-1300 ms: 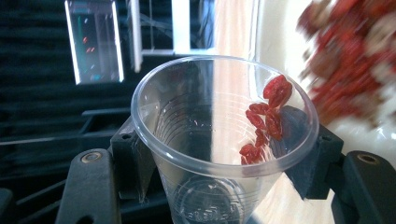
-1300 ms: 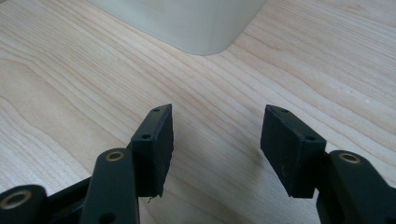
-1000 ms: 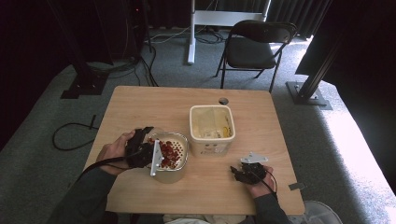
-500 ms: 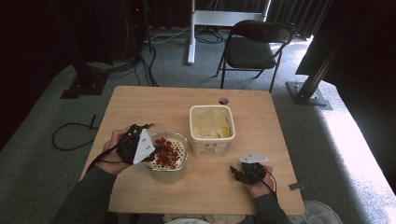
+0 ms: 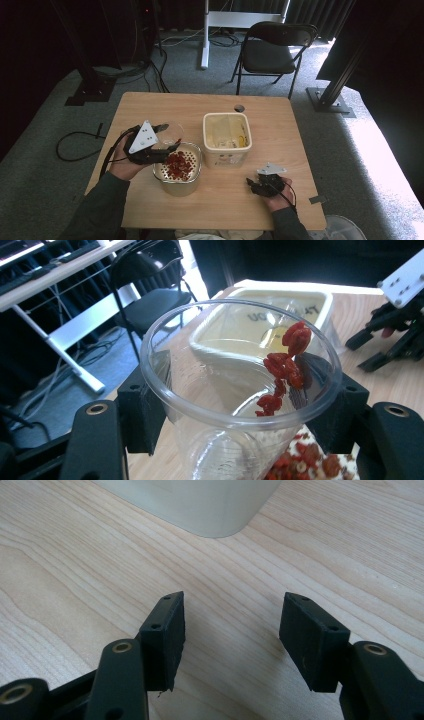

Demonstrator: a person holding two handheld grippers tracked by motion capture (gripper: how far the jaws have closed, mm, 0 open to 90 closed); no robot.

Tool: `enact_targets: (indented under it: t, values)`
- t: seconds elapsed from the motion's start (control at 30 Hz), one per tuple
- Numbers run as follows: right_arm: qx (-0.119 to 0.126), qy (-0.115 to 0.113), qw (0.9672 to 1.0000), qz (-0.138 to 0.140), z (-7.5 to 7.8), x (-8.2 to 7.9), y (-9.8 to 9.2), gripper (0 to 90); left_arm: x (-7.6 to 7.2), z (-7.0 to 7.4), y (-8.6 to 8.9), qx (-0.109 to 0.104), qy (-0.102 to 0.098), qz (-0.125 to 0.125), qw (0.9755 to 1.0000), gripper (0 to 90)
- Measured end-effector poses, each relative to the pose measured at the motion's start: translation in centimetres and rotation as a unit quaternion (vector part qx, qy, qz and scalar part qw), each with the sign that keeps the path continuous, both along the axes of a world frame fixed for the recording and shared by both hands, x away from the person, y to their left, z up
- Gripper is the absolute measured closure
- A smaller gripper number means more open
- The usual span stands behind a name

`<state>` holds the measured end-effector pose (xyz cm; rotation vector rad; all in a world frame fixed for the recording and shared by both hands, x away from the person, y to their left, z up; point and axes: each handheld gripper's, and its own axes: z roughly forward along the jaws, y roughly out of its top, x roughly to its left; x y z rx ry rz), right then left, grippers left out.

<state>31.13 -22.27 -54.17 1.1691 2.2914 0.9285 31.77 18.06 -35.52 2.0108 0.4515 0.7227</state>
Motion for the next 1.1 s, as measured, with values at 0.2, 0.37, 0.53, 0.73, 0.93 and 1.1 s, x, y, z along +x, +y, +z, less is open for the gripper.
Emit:
enact_targets:
  t: [0.2,0.37,0.53,0.73,0.93,1.1]
  values:
    - [0.000,0.000,1.0000,0.000,0.0,0.0,0.0,42.9,1.1,0.2,-0.6,-0.046,0.030,-0.017,0.9983,34.6]
    - [0.000,0.000,1.0000,0.000,0.0,0.0,-0.1,42.8,2.4,0.6,-0.8,-0.114,0.064,-0.029,0.9910,34.7]
    - [0.002,-0.001,1.0000,-0.002,0.1,-0.1,-0.1,42.7,3.6,0.9,-1.3,-0.150,0.087,-0.036,0.9843,34.7]
    - [0.001,-0.002,1.0000,-0.001,0.1,-0.1,0.0,42.7,4.7,1.3,-2.7,-0.164,0.099,-0.037,0.9808,34.7]
    - [0.000,-0.001,1.0000,0.000,0.1,-0.1,0.1,42.7,5.3,2.2,-4.6,-0.160,0.093,-0.045,0.9816,34.7]
    - [-0.001,-0.002,1.0000,0.002,0.0,-0.1,0.2,42.7,6.0,3.0,-6.5,-0.164,0.094,-0.059,0.9803,34.7]
